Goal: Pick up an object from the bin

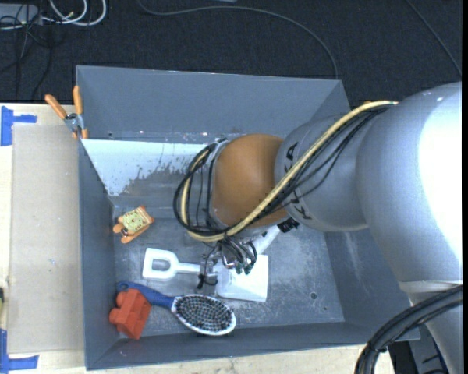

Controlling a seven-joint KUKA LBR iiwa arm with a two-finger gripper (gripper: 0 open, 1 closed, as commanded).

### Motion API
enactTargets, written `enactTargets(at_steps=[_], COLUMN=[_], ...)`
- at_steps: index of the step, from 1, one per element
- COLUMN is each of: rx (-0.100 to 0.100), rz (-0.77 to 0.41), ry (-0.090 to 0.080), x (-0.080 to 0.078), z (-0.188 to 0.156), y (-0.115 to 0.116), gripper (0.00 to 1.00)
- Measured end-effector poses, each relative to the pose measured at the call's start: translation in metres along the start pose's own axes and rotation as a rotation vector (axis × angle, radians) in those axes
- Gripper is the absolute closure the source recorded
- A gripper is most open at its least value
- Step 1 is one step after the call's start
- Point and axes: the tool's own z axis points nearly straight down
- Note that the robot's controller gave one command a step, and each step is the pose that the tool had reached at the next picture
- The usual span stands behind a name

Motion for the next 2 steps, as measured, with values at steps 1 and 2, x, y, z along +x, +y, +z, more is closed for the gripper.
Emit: enactTargets(at_steps=[1, 2], rx=[-0.002, -0.001], rz=[0.011, 0.004], ry=[-0.006, -0.004], x=[0.0055, 0.0007], z=[-0.0027, -0.0012], y=[0.001, 0.0007], gripper=[0.0, 0.0])
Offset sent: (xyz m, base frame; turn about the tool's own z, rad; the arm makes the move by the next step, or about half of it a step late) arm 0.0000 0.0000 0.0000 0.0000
